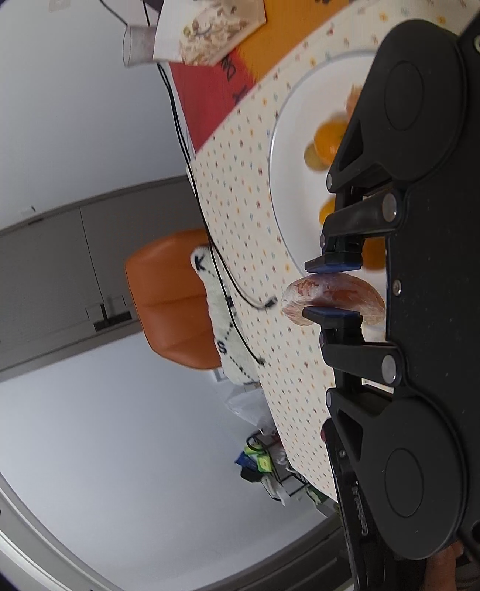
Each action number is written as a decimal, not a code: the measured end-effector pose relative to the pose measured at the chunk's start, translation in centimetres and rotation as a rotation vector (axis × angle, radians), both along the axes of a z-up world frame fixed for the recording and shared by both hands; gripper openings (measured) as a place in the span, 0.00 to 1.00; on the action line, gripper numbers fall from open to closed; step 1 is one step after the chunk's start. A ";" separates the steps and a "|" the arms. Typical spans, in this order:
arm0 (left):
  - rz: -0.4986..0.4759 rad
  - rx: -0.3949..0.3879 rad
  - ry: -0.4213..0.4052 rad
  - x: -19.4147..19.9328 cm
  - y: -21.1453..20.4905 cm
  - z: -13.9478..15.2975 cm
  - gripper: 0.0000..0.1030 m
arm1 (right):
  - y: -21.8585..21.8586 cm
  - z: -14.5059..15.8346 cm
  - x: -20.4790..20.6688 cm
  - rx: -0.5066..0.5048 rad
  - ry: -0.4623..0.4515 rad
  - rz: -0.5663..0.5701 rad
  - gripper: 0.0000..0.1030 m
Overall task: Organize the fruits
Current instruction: 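Carry the pomelo piece and red plum in both grippers over the white plate, then lower both fruits onto the plate and open both grippers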
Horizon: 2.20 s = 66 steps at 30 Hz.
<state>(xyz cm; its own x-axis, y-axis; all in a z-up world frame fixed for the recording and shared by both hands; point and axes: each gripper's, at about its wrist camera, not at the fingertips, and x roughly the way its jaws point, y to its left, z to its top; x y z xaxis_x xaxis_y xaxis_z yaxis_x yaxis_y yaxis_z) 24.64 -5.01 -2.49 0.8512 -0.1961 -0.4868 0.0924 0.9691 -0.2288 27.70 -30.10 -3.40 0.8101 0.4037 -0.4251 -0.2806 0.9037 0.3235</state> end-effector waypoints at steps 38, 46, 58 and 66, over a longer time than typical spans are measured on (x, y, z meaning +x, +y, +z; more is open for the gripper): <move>-0.146 0.014 0.024 0.9 -8.0 -0.3 0.22 | -7.9 -1.8 0.9 0.042 0.045 -0.112 0.25; -0.158 0.018 0.028 0.5 -8.3 -0.1 0.29 | -8.4 -1.9 0.2 0.051 0.056 -0.118 0.34; -0.124 0.015 0.037 -1.2 -6.3 0.2 0.57 | -7.3 -1.6 -1.4 0.029 0.064 -0.089 0.46; -0.108 0.005 0.058 -2.4 -5.2 0.0 0.67 | -6.7 -1.5 -2.6 0.015 0.078 -0.079 0.52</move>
<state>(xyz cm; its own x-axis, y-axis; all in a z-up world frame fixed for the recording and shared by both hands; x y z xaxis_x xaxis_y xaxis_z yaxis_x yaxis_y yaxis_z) 22.25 -10.20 -2.50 0.7959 -0.2821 -0.5356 0.1827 0.9555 -0.2316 25.09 -36.76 -4.93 0.8041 0.3472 -0.4826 -0.1824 0.9167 0.3556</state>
